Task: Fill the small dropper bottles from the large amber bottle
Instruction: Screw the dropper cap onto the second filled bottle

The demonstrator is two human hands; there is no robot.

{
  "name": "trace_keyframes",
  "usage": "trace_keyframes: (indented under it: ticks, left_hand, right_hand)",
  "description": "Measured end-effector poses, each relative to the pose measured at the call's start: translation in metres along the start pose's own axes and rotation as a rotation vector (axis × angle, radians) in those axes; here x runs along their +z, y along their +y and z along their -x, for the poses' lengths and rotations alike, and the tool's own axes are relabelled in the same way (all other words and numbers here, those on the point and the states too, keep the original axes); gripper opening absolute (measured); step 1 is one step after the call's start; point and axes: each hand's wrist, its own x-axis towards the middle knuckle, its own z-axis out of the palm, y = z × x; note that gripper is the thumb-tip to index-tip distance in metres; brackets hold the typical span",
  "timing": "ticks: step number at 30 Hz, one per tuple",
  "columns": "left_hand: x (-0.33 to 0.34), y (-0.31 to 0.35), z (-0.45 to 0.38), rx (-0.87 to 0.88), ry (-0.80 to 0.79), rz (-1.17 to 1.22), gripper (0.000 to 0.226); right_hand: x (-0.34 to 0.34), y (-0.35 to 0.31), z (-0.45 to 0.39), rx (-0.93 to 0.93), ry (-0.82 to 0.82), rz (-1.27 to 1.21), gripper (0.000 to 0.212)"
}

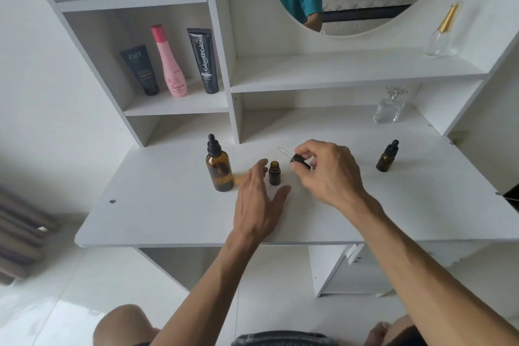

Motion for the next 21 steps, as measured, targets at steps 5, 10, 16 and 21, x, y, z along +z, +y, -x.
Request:
trace_keyframes:
  ticks: [5, 10, 16, 21]
  left_hand:
    - [0.005, -0.001, -0.018, -0.071, -0.025, -0.031, 0.055]
    - [0.007, -0.007, -0.021, -0.032, -0.018, -0.065, 0.031]
    - [0.01, -0.011, -0.021, -0.006, 0.004, -0.078, 0.023]
    - [0.011, -0.011, -0.022, -0.042, 0.009, -0.053, 0.02]
  right_hand:
    - [-0.014, -0.006, -0.016, -0.092, -0.132, -0.062, 0.019]
    - [-0.016, -0.009, -0.026, -0.174, -0.25, 0.032, 0.016]
    - [-0.016, -0.017, -0.036, -0.203, -0.321, 0.105, 0.02]
    - [-0.007, -0.029, -0.04, -0.194, -0.362, 0.083, 0.028]
